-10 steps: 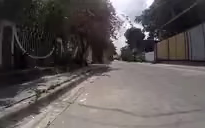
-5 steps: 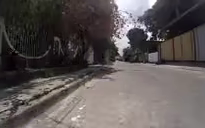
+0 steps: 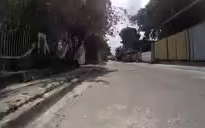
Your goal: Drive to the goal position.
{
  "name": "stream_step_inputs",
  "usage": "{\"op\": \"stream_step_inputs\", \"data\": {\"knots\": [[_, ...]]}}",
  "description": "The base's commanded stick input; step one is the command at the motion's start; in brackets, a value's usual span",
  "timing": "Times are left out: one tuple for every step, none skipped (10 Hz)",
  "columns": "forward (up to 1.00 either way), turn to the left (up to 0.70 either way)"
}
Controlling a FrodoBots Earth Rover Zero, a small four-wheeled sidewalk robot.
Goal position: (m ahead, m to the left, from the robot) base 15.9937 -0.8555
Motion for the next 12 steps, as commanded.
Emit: {"op": "stream_step_inputs", "data": {"knots": [[1.0, -0.02], [1.0, -0.02], [1.0, -0.02], [1.0, -0.02], [1.0, -0.02], [1.0, -0.02], [1.0, -0.02], [1.0, -0.04], [1.0, -0.4], [1.0, -0.4], [1.0, -0.35], [1.0, -0.14]]}}
